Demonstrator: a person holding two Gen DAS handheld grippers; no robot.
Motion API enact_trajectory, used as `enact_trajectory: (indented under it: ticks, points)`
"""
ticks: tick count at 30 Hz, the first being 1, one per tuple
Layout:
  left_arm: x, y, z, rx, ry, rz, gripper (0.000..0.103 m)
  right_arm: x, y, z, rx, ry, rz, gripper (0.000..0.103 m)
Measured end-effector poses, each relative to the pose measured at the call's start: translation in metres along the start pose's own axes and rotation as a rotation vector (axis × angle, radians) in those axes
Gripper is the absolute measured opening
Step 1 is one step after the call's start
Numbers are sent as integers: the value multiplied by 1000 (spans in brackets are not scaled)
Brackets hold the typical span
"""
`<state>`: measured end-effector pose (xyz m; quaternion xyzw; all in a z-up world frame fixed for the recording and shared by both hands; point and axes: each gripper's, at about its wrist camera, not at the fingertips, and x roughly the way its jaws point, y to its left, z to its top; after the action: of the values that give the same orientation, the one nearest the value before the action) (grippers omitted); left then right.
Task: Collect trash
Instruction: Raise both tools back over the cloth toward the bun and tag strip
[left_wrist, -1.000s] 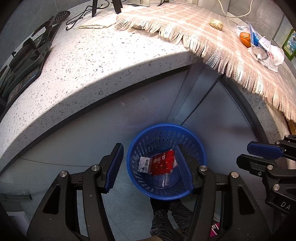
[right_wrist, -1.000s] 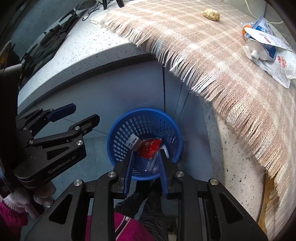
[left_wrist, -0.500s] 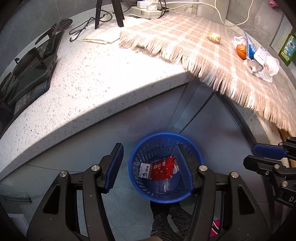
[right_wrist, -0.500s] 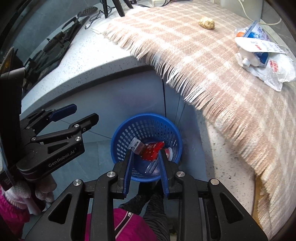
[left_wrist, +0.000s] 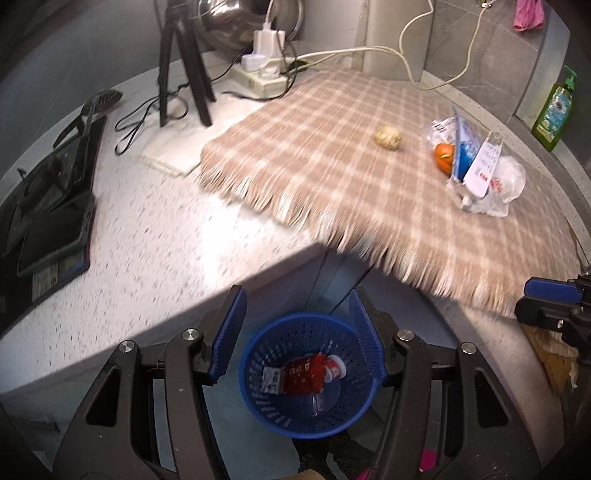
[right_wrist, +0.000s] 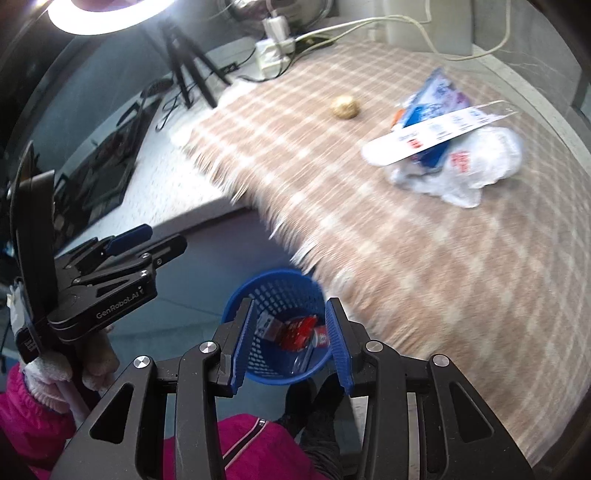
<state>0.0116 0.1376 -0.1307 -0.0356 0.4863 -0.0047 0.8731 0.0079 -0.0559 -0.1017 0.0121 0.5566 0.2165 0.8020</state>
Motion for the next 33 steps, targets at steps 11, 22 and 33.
enact_trajectory:
  ticks: [11,22,33]
  points:
    - [6,-37,47,69,-40,-39,59,-35,-85,17,217,-107,-51,37]
    - [25,-62,92,100,-54,-63,59,-41,-161,45,377,-160,-81,37]
    - [55,-76,130,101,-33,-75,59,-25,-195,69,430,-140,-23,37]
